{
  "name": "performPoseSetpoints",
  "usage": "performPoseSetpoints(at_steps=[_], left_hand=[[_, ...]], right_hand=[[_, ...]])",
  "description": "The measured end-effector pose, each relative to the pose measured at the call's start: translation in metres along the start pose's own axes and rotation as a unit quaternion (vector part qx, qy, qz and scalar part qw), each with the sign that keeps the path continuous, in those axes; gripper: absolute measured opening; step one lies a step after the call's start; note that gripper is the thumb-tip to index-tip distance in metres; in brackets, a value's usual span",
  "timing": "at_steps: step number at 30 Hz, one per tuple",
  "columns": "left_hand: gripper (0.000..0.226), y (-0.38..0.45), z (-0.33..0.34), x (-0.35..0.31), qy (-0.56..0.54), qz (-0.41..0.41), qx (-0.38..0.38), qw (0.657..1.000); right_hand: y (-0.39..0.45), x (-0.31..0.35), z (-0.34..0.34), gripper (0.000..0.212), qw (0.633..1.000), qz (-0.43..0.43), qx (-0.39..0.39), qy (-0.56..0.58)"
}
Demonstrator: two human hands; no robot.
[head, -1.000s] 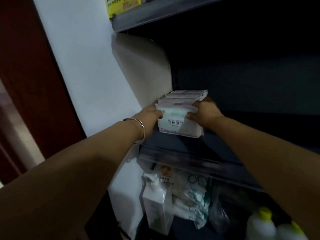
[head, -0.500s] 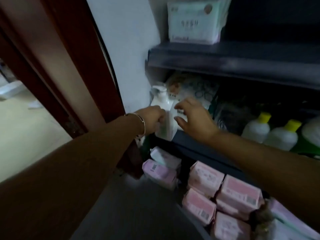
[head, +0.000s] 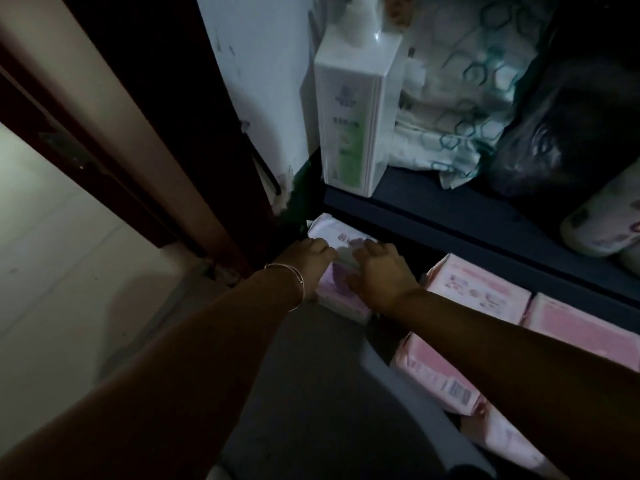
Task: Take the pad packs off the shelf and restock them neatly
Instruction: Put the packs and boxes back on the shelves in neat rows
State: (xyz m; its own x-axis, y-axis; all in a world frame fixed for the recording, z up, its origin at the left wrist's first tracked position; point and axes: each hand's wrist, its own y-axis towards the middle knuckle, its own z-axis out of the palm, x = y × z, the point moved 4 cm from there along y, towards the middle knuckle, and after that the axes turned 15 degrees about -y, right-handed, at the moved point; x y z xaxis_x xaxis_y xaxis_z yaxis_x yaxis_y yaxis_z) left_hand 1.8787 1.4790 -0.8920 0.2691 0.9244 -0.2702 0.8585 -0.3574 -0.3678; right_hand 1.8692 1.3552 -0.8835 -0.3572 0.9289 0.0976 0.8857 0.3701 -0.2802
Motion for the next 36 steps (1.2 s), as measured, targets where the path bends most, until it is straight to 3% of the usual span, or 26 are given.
performPoseSetpoints(at_steps=[3,5,8,12,15,18,23,29,36], left_hand=[[0.075,0.004,0.015,0.005,-0.008,-0.029,0.019,0.999],[0.066,0.005,0.018,0.006,0.025,-0.045,0.005,0.999],[0.032,0.007,0.022,0.002,0.104,-0.006,-0.078,0.991],[0.036,0.012,0.032,-0.002,0.1,0.058,-0.119,0.986],[0.033,0.015,0.028,-0.002,0.044,0.036,-0.021,0.998],[0.057,0.014,0.025,0.008,0.036,0.013,0.072,0.997],[0.064,0.007,0.014,0.009,0.054,0.011,0.132,0.99],[0.064,-0.015,-0.017,0.002,0.016,-0.038,0.216,0.975],[0.081,-0.077,-0.113,-0.049,0.122,-0.021,0.161,0.979]], right_hand=[[0.013,-0.006,0.013,0.066,0.999,0.039,0.007,-0.01],[0.022,-0.009,0.019,0.062,0.998,0.06,0.014,0.005],[0.031,-0.013,0.023,0.054,0.997,0.082,0.014,0.002],[0.043,-0.017,0.031,0.057,0.994,0.107,0.019,-0.032],[0.048,-0.017,0.037,0.062,0.991,0.121,0.034,-0.054],[0.052,-0.018,0.036,0.06,0.988,0.14,0.044,-0.052],[0.054,-0.011,0.032,0.047,0.991,0.118,0.05,-0.041],[0.014,0.0,-0.012,0.049,0.997,0.067,0.019,0.031],[-0.052,-0.018,-0.115,0.036,0.996,0.041,-0.052,0.059]])
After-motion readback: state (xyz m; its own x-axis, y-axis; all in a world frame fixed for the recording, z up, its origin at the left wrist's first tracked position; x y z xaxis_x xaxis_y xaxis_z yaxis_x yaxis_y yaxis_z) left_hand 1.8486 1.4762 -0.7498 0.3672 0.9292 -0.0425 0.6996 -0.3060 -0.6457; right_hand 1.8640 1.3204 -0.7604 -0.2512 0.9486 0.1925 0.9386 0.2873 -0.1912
